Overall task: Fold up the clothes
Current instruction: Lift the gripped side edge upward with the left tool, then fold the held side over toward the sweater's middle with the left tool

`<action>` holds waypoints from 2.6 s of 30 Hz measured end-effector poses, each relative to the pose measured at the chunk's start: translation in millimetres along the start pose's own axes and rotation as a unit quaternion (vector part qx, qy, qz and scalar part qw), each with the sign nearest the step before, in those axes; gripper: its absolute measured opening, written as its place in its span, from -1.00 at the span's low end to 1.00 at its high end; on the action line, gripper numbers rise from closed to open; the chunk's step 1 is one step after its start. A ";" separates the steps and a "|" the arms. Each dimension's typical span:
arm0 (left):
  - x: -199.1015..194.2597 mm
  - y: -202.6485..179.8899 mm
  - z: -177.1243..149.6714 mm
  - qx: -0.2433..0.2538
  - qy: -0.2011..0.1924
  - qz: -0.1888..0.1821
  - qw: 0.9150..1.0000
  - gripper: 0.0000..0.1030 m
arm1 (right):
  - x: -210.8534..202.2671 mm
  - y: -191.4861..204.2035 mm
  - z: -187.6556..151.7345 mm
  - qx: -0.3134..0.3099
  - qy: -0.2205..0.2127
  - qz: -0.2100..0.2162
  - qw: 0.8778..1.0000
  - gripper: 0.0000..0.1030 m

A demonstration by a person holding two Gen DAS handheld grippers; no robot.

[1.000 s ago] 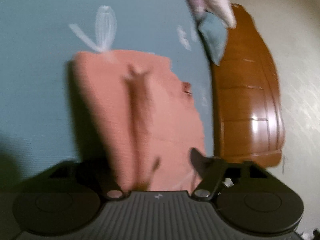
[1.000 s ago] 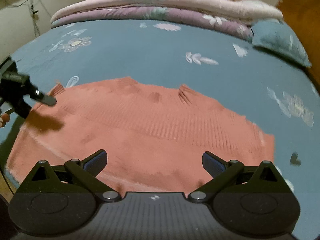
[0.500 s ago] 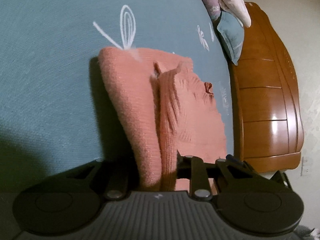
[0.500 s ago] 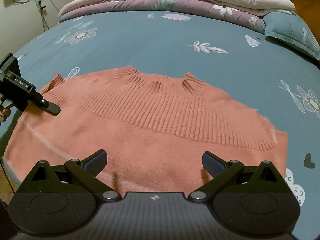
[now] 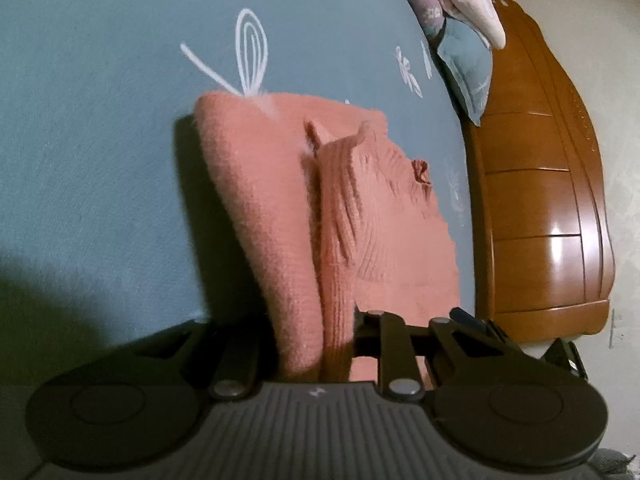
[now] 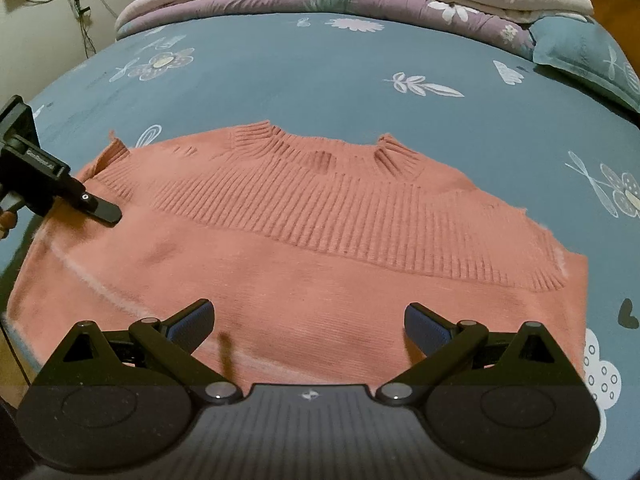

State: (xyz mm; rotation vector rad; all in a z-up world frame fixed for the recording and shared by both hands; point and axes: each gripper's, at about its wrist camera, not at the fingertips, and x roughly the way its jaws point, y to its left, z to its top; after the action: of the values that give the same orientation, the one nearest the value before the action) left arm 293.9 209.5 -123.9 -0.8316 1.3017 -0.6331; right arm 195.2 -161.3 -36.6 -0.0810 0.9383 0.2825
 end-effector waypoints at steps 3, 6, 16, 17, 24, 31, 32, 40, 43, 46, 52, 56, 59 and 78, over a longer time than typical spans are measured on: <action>0.2 6.9 0.0 -0.006 0.019 -0.018 1.000 -0.54 | 2.2 -1.4 -1.0 0.004 0.004 -0.001 1.000 1.00; 5.1 3.5 4.7 0.013 0.041 -0.015 0.999 -0.54 | 5.5 -1.6 -3.2 0.008 0.010 -0.003 1.000 1.00; 12.0 -8.6 5.6 0.041 0.059 0.005 0.997 -0.55 | 13.5 3.1 -2.0 0.004 0.013 -0.007 1.000 1.00; 11.9 -11.6 3.6 0.048 0.054 0.012 0.997 -0.57 | 14.7 4.3 -1.2 0.002 0.013 -0.008 1.000 1.00; 7.3 -35.3 -6.8 0.088 0.030 0.071 0.993 -0.58 | 20.3 10.2 0.6 -0.008 0.015 -0.018 1.000 1.00; 10.4 -50.5 -9.3 0.092 0.019 0.118 0.989 -0.59 | 13.2 7.7 -4.1 0.002 0.005 -0.013 1.000 1.00; 10.4 -51.9 -9.3 0.091 0.019 0.122 0.988 -0.59 | 12.0 6.7 -4.9 0.004 0.003 -0.012 1.000 1.00; 12.6 -67.0 -10.8 0.087 0.012 0.158 0.984 -0.62 | 1.2 -2.1 -11.1 0.019 -0.017 -0.002 1.000 1.00; 14.7 -72.6 -14.5 0.084 0.005 0.171 0.982 -0.66 | -2.3 -5.5 -15.0 0.017 -0.022 0.002 1.000 1.00; 14.8 -80.2 -17.8 0.084 -0.004 0.186 0.979 -0.67 | -5.3 -9.9 -18.3 0.019 -0.027 0.005 0.999 1.00; 10.6 -97.2 -23.1 0.085 -0.022 0.201 0.976 -0.68 | -11.1 -23.1 -24.2 0.027 -0.039 0.015 0.999 1.00; 7.6 -112.9 -27.8 0.093 -0.029 0.202 0.974 -0.68 | -14.6 -31.8 -26.4 0.033 -0.048 0.022 0.998 1.00; 4.8 -124.0 -30.6 0.098 -0.032 0.200 0.974 -0.68 | -16.5 -37.2 -28.0 0.035 -0.055 0.029 0.997 1.00; 26.1 -211.0 -33.5 0.129 -0.005 0.159 0.979 -0.68 | -35.2 -67.2 -51.0 0.071 -0.089 0.049 0.992 1.00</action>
State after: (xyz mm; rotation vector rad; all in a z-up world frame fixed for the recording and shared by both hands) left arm 275.8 62.6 32.4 -0.4019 1.2767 -0.5269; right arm 154.0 -242.8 -42.0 0.1200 0.7838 0.3079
